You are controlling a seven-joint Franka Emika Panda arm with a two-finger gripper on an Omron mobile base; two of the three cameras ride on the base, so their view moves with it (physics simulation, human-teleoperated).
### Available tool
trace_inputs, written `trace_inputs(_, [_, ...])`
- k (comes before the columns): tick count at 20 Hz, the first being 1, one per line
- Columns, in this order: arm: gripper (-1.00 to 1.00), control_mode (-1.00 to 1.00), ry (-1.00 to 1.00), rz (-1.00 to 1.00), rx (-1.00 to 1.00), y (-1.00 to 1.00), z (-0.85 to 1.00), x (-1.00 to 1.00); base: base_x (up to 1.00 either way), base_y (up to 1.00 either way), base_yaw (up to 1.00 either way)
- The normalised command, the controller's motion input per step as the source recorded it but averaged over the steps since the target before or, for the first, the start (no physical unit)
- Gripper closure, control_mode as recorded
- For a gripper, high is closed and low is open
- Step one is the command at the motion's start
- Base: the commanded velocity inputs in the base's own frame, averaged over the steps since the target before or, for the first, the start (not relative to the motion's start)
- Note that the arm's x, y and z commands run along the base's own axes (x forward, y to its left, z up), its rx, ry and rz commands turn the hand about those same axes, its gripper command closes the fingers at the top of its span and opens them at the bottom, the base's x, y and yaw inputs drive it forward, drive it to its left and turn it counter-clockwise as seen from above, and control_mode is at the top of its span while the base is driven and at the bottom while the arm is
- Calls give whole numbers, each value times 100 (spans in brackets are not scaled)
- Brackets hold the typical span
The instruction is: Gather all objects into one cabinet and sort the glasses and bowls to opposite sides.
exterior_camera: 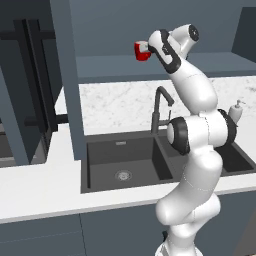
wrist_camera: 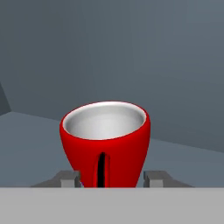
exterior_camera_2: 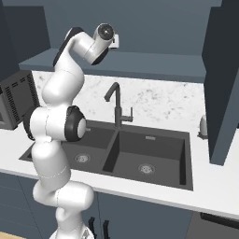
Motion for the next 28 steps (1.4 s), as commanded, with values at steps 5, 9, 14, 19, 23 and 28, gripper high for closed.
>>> trace_inputs(5, [100,-100,0,0,0,0,0,0,0,0,0])
trace_inputs(9, [100,-100,0,0,0,0,0,0,0,0,0])
trace_inputs(14, [100,-100,0,0,0,0,0,0,0,0,0])
trace_inputs(19, [100,-100,0,0,0,0,0,-2,0,0,0])
trace_inputs(23, [100,-100,-4,0,0,-28,0,-76,0,0,0])
trace_inputs(28, [100,-100,-12,-4,0,-61,2,-100,0,0,0])
